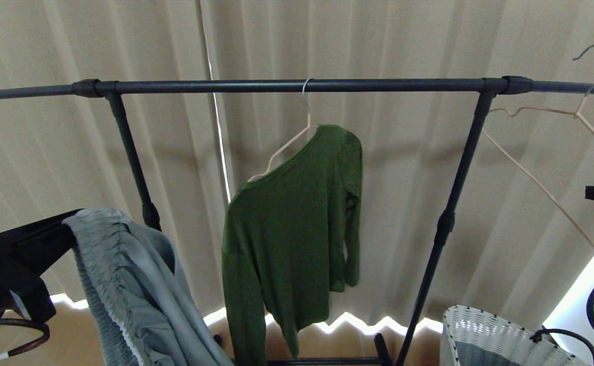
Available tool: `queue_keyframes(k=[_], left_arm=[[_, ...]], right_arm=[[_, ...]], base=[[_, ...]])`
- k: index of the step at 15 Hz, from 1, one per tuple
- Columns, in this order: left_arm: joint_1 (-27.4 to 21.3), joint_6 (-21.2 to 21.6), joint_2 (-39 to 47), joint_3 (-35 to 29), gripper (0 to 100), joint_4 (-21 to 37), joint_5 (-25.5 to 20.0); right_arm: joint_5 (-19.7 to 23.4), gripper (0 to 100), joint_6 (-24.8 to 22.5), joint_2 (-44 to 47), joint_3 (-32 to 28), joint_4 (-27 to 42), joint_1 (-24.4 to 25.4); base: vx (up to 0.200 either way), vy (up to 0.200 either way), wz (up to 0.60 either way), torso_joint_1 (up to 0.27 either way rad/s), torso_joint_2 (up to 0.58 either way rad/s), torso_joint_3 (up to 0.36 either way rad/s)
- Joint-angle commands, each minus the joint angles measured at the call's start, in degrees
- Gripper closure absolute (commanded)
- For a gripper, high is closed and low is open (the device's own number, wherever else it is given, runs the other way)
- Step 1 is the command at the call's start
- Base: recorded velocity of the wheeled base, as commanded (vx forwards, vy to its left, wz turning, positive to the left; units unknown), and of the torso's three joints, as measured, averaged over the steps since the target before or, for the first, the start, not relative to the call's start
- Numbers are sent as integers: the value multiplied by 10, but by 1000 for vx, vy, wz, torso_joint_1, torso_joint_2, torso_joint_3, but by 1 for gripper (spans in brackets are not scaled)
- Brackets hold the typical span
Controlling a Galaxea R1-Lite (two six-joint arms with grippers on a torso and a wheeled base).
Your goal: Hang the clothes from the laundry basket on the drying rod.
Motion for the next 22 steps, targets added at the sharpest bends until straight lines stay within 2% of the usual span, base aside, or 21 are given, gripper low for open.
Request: queue_keyframes(k=[1,8,11,12,13,14,15,17,18,20,21,22], left_arm=[[0,0,0,-2,100,0,0],[0,-2,2,5,100,0,1],[0,-5,2,17,100,1,2],[9,-7,6,16,100,4,5],[10,-7,6,16,100,4,5],[34,-7,35,11,100,5,5],[46,-7,59,-2,100,4,8],[49,-8,103,-48,100,6,43],[49,-11,144,-91,100,6,95],[46,-12,203,-154,100,8,146],[48,-19,229,-186,100,22,150],[49,-20,232,-192,100,27,150]], right_arm=[[0,100,0,-1,3,0,1],[0,100,0,-1,27,-1,1],[3,100,-1,-18,65,-6,3],[27,100,-2,-30,86,-31,4],[29,100,-2,-30,88,-31,4],[63,100,-8,-50,126,-41,5],[73,100,-13,-59,139,-43,9],[102,100,-25,-72,146,-46,38],[117,100,-24,-70,147,-46,65],[131,100,-13,-57,156,-50,126],[130,100,-2,-56,168,-67,159],[130,100,-1,-56,170,-71,164]], base=[[-200,0,0,-7,2,7],[-200,0,0,-1,3,4],[0,0,0,0,0,0],[0,0,0,0,0,0],[0,0,0,0,0,0],[0,0,0,0,0,0],[0,0,0,0,0,0],[0,0,0,0,0,0],[0,0,0,0,0,0],[0,0,0,0,0,0],[0,0,0,0,0,0],[0,0,0,0,0,0]])
